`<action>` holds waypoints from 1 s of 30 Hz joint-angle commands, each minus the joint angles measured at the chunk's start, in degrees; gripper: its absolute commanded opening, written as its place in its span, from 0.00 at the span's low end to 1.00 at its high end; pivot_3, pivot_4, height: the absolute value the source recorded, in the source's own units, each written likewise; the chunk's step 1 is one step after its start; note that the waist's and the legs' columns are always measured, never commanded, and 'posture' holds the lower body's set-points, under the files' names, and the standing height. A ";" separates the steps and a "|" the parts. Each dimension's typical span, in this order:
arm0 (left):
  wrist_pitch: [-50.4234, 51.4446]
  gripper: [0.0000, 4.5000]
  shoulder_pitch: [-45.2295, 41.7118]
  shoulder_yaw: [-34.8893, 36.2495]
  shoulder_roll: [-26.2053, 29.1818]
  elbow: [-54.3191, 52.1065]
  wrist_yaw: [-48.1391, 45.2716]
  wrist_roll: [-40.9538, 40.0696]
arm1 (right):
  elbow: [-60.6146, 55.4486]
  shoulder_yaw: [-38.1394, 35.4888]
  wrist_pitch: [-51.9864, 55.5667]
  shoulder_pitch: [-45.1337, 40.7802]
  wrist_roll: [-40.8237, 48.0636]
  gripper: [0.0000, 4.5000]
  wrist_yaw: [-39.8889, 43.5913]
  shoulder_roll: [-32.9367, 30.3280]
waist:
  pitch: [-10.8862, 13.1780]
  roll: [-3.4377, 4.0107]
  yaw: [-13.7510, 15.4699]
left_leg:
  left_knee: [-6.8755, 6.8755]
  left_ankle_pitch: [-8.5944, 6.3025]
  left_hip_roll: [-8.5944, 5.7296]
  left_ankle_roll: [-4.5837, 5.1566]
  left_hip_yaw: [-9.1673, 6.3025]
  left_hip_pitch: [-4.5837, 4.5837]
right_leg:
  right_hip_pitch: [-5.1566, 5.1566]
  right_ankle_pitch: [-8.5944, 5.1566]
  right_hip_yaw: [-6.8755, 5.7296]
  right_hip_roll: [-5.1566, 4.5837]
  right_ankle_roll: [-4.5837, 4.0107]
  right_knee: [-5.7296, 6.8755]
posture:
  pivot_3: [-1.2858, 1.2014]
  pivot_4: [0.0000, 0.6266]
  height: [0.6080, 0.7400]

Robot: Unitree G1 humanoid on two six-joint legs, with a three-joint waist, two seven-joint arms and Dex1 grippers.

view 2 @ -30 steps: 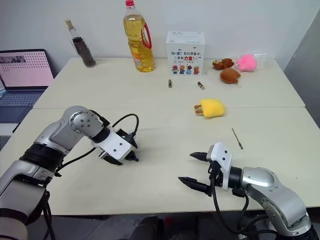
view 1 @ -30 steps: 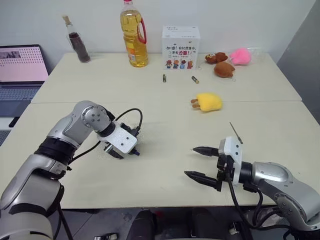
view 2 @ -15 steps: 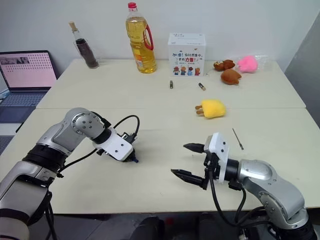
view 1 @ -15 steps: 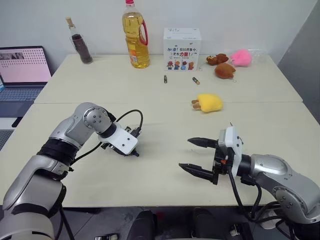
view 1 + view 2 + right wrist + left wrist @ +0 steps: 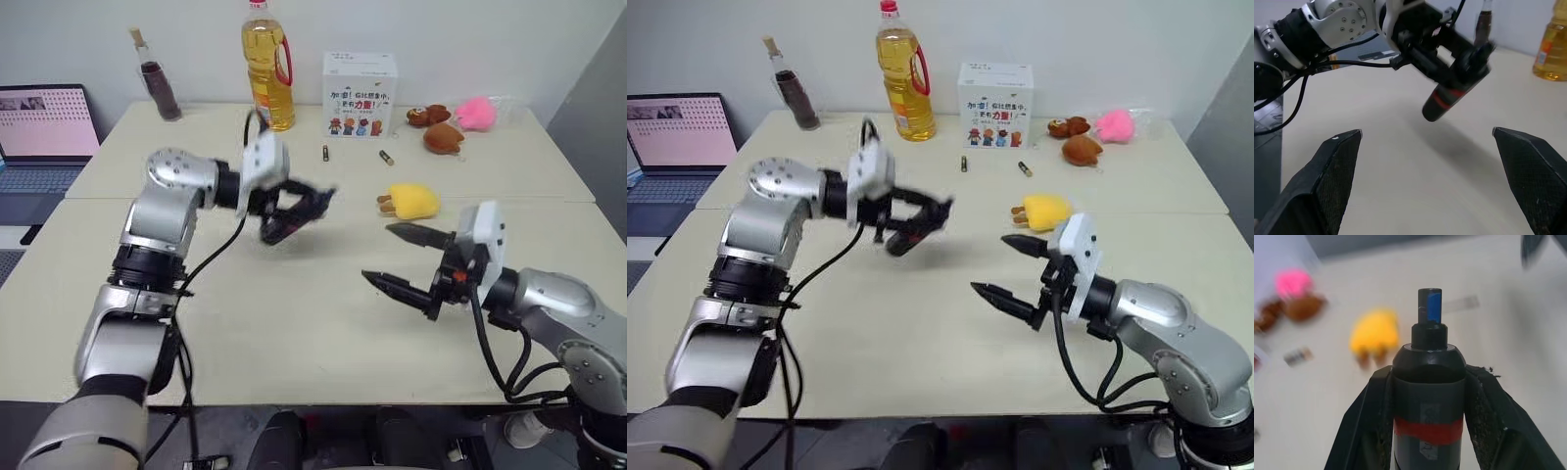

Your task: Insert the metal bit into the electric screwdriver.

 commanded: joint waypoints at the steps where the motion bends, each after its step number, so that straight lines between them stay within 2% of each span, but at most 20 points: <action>1: 3.93 0.36 0.45 5.48 -8.17 -5.31 14.58 -4.80 | -1.37 -1.16 0.06 -4.43 1.33 1.00 -3.68 1.18 | 0.00 0.00 -0.05 | 0.00 0.00 0.00 0.00 0.00 0.01 | 0.00 0.00 0.01 0.00 0.00 0.03 | 0.52 0.24 1.00; 4: 2.39 0.36 4.71 5.91 -15.49 -9.12 21.83 -6.15 | -0.47 -0.79 -0.55 -5.72 -0.61 1.00 -5.65 1.80 | 0.00 0.00 -0.07 | -0.01 0.00 -0.02 0.00 0.01 0.06 | 0.00 0.00 0.05 0.00 0.00 0.06 | 0.52 0.24 1.00; 7: 0.38 0.36 8.15 6.12 -20.18 -11.05 27.04 -6.41 | -0.04 -0.36 -1.58 -5.32 -3.05 1.00 -6.38 1.55 | -0.01 0.01 0.02 | -0.04 0.00 -0.03 0.00 0.03 0.04 | 0.00 0.00 0.09 -0.03 -0.01 0.00 | 0.52 0.24 1.00; 10: -6.62 0.36 15.81 3.47 -23.55 -10.28 33.33 -0.96 | 0.14 -0.07 -2.60 -3.67 -4.66 1.00 -8.28 3.16 | -0.01 0.01 0.07 | -0.04 0.00 -0.04 0.00 0.05 0.04 | -0.01 0.01 0.10 -0.03 0.00 0.00 | 0.52 0.24 1.00; 13: -7.62 0.36 21.38 0.87 -22.73 -13.18 33.36 0.36 | 0.60 0.79 -3.28 -3.09 -6.06 1.00 -9.64 4.94 | -0.02 0.03 -0.02 | -0.11 0.00 -0.02 0.00 0.15 0.19 | 0.04 0.01 0.21 -0.03 -0.01 -0.01 | 0.52 0.24 1.00; 21: -5.11 0.36 27.58 -0.81 -19.56 -18.96 35.67 0.57 | 3.16 2.04 -3.36 -3.19 -8.78 1.00 -11.43 7.36 | -0.03 0.05 0.31 | -0.09 0.00 -0.06 0.00 0.13 0.15 | 0.06 0.03 0.16 -0.03 0.01 -0.04 | 0.52 0.24 1.00; 30: -0.79 0.36 32.20 -0.42 -16.27 -24.84 37.44 -0.99 | 8.90 -2.18 2.58 -2.08 -10.49 1.00 -12.06 0.83 | -0.04 0.06 0.31 | -0.13 -0.01 -0.04 0.01 0.15 0.17 | 0.09 0.03 0.16 -0.02 0.01 -0.10 | 0.52 0.24 1.00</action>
